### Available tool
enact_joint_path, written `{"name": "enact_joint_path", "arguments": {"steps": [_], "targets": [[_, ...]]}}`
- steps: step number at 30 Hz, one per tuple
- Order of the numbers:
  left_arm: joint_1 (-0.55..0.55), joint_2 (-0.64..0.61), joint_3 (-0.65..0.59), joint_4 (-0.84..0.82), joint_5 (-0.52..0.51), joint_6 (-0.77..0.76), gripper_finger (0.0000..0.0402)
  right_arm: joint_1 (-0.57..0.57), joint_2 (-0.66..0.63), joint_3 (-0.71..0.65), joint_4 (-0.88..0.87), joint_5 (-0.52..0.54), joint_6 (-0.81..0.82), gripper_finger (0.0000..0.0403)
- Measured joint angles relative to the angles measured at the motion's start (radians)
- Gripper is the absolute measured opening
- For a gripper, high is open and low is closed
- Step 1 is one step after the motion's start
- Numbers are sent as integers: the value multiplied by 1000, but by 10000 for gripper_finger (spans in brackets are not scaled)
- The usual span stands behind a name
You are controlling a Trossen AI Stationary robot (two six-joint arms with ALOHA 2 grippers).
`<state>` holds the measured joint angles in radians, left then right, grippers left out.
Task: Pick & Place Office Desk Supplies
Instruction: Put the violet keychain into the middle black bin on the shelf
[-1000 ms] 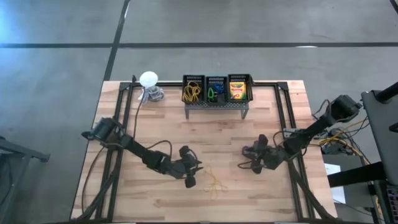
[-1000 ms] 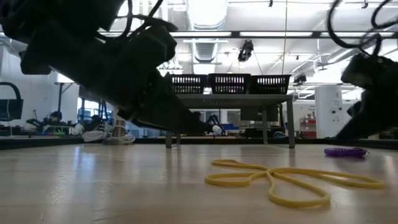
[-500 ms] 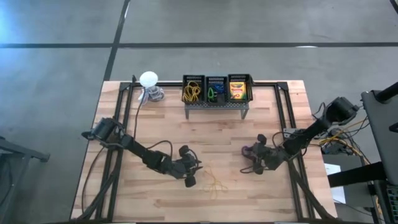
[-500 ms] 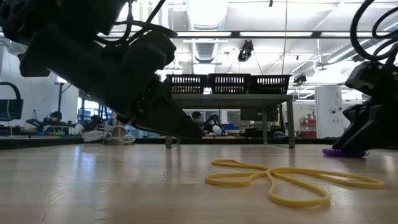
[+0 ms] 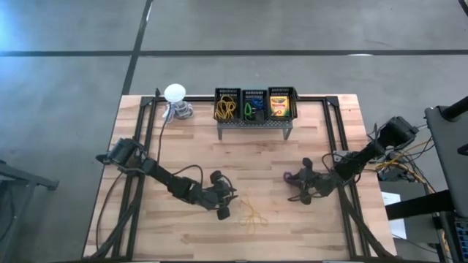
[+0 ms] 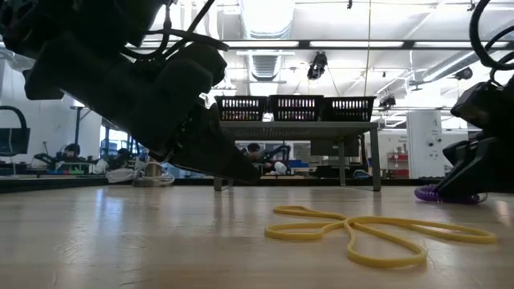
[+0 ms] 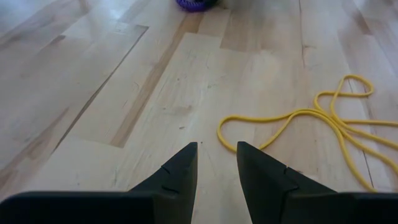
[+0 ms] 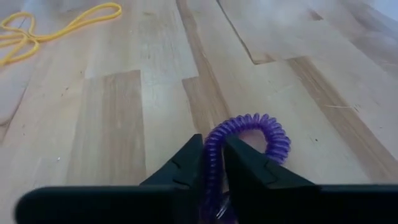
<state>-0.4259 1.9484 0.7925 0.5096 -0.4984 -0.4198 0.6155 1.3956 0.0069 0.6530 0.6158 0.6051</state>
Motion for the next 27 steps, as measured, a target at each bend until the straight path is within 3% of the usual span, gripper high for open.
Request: {"name": "enact_joint_path", "arguments": {"steps": [4,9,17,21,27], "targets": [[0,0,0,-2,0,0,117,-1,1,-1,44,-27,-35,18],[0,0,0,-5,0,0,117,0,4,0,157,-36,-66,11],[0,0,0,-5,0,0,117,0,2,81,376,-120,-323,8],[0,0,0,-5,0,0,117,0,0,120,299,-131,-364,8],[0,0,0,-5,0,0,117,0,0,145,96,-81,-224,8]]}}
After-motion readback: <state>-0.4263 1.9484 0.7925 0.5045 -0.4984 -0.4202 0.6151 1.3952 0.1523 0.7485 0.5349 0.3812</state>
